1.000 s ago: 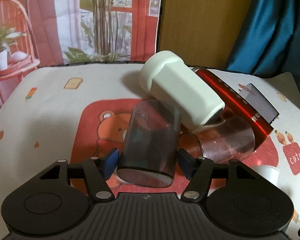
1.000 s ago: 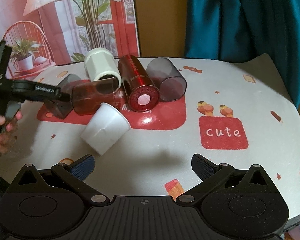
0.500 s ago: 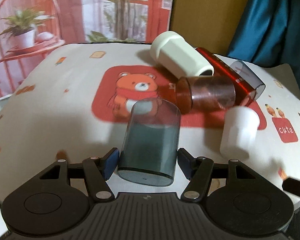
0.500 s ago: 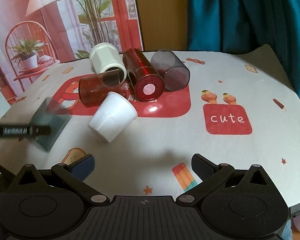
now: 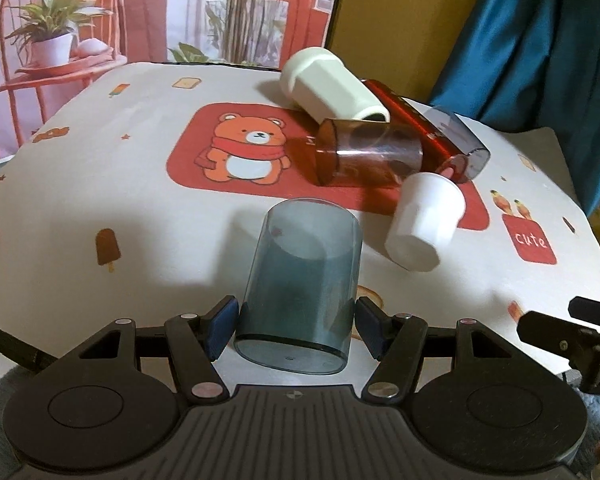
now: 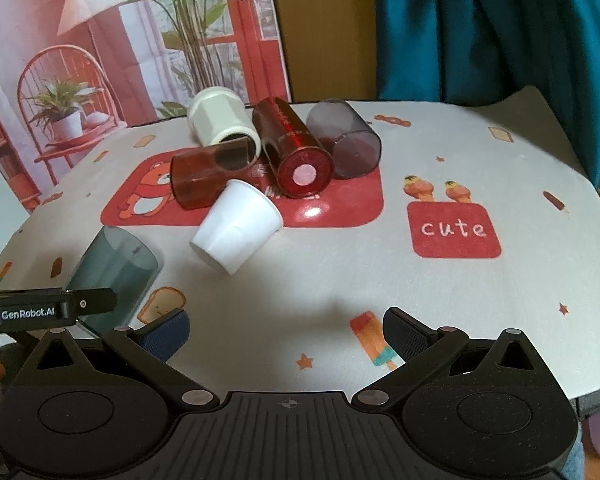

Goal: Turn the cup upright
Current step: 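Lift the grey cup, turn it upright, and carry it toward the right gripper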

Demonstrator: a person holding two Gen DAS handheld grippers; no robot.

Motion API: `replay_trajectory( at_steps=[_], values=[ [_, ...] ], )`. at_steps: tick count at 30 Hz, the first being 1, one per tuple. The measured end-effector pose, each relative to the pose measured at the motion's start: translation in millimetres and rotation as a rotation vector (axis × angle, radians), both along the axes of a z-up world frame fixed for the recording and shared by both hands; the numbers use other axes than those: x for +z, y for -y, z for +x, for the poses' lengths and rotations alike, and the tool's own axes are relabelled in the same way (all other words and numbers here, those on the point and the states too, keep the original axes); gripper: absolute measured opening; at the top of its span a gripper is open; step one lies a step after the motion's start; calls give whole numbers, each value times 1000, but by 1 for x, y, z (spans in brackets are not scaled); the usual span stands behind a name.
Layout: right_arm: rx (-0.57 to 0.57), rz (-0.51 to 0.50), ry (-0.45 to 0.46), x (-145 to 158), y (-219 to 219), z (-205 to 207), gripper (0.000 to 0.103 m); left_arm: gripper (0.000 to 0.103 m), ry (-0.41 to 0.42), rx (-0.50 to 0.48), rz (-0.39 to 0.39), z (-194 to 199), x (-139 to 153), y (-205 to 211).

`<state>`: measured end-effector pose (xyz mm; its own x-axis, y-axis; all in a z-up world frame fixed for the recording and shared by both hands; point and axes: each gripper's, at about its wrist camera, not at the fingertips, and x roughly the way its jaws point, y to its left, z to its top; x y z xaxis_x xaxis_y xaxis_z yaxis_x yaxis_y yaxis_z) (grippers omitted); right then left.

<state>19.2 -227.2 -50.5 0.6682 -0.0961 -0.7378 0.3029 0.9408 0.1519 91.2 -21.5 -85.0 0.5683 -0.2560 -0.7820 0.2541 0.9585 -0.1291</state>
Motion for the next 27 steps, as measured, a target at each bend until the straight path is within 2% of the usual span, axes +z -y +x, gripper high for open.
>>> replay_trajectory(
  at_steps=[5, 10, 16, 23, 27],
  values=[
    [-15, 41, 17, -3, 4, -4, 103, 67, -3, -32, -16, -2, 0, 1],
    [-1, 38, 17, -3, 0, -3, 103, 76, 9, -34, -24, -4, 3, 1],
    [13, 29, -3, -2, -4, -1, 103, 77, 10, -36, -18, -4, 3, 2],
    [32, -17, 8, 3, -9, -2, 103, 92, 49, -35, -24, -7, 13, 0],
    [22, -11, -8, 1, -9, -1, 103, 95, 89, -38, -3, -11, 24, 1]
  ],
)
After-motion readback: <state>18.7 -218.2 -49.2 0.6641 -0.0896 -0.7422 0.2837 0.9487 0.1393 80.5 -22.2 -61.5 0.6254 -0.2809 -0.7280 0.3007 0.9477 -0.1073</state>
